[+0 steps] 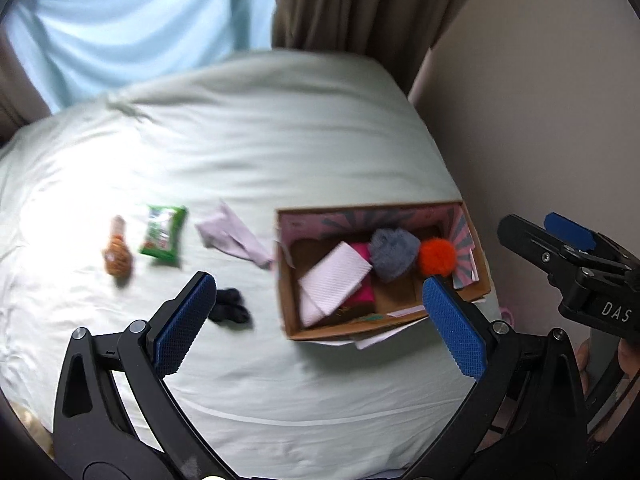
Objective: Organize soft objects
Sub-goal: 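Withdraw both tools from the box back over the bed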
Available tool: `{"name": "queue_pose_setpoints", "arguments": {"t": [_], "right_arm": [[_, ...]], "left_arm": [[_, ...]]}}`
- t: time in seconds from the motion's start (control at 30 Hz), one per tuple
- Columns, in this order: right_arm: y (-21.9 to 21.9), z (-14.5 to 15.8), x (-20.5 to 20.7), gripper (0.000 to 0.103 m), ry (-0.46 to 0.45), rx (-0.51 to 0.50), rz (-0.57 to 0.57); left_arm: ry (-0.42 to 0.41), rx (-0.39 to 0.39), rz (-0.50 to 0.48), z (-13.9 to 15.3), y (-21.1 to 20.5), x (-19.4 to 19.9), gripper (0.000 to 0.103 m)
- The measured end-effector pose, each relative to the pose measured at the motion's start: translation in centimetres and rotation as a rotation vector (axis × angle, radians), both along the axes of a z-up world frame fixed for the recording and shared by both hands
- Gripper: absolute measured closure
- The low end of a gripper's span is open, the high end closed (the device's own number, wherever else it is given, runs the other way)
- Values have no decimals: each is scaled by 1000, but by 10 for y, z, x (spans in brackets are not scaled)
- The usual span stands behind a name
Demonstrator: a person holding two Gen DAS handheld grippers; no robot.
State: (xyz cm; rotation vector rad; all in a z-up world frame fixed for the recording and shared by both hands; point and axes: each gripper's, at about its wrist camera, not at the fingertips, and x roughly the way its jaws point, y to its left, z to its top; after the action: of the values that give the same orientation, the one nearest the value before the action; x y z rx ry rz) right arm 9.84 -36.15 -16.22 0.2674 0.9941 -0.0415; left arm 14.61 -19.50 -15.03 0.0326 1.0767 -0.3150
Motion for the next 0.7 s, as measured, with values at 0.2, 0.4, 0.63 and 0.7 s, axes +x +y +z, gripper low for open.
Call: {"name": "queue_pose_setpoints", "arguments": {"t": [0.2, 0.4, 0.63, 0.7], "right_arm": [[38, 39, -19, 1, -55, -26, 21], [91, 71, -40, 1, -109, -60, 56], [156, 96, -65, 1, -179, -70, 40], [176, 98, -68, 1, -185, -66, 34]], "left_arm": [[-78, -18, 55, 44, 62, -24, 0], [-145, -28, 96, 76, 139, -51, 0], [-174, -23, 124, 90, 216, -67, 0], [-183, -25, 128, 92, 239, -69, 0]]}}
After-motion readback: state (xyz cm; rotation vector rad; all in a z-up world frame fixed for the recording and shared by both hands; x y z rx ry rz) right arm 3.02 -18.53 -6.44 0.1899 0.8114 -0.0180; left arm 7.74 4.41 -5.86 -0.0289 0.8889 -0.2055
